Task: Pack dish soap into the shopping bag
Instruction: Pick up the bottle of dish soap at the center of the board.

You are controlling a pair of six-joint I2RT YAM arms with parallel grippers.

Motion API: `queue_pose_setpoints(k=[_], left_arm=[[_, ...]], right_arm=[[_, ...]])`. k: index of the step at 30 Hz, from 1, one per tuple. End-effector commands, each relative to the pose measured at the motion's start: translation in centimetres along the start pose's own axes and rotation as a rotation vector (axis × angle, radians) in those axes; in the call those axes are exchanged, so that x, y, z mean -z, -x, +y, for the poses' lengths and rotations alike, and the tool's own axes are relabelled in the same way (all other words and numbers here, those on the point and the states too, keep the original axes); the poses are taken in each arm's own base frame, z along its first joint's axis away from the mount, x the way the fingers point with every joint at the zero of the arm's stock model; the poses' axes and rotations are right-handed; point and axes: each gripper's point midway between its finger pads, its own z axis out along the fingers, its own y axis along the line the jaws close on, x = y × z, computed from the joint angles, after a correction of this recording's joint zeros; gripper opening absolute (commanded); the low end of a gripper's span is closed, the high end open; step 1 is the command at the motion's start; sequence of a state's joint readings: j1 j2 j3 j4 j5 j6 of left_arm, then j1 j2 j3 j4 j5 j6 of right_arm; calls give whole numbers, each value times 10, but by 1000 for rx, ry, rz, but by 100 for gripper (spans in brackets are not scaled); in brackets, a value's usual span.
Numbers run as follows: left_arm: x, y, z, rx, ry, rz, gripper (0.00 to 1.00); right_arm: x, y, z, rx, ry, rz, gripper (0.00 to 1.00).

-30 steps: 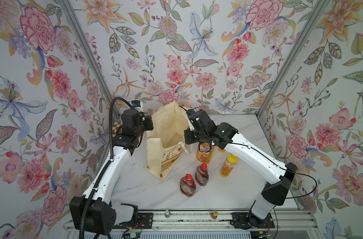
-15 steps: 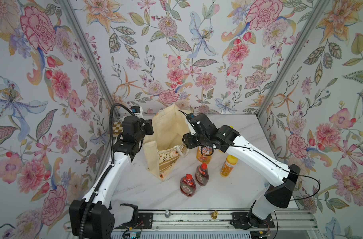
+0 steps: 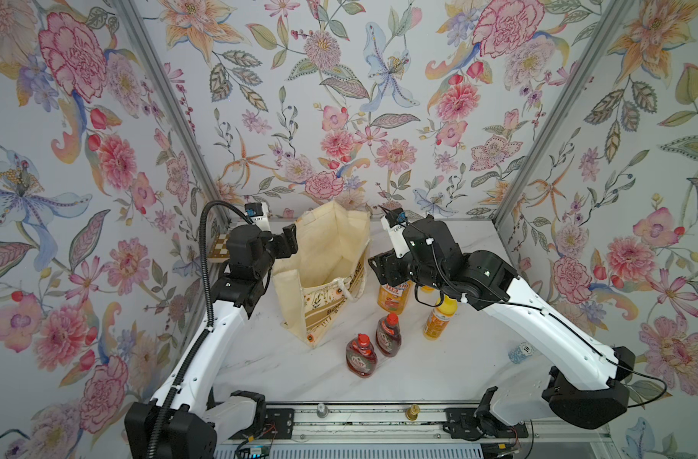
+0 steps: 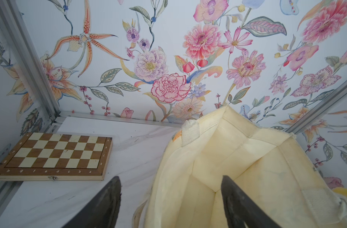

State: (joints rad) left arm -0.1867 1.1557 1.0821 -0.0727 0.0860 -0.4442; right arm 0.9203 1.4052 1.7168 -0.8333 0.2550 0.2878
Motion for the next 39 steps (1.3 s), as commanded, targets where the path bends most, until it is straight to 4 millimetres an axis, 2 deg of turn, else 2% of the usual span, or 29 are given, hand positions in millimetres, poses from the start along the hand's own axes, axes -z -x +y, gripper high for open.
queue_pose_setpoints(k=[1, 5, 9, 15, 22, 39], left_arm=[[11, 14, 2, -23, 25, -54, 98], [16, 20, 4, -30, 39, -75, 99], [19, 23, 7, -27, 57, -99, 99], [20, 22, 13, -12, 83, -117, 99], [14, 16, 16, -18, 98, -93, 99], [-7, 6, 15, -35, 89, -41, 99]], right_arm=[[-4, -18, -24, -19, -98, 28, 73], [-8, -40, -43, -49, -167, 62, 73], [-25, -62, -57, -65, -220, 120, 73], [-53, -79, -69, -104, -245, 144, 72], [-75, -80, -80, -186, -199, 68, 71], [-112, -82, -99, -162, -234, 31, 65]])
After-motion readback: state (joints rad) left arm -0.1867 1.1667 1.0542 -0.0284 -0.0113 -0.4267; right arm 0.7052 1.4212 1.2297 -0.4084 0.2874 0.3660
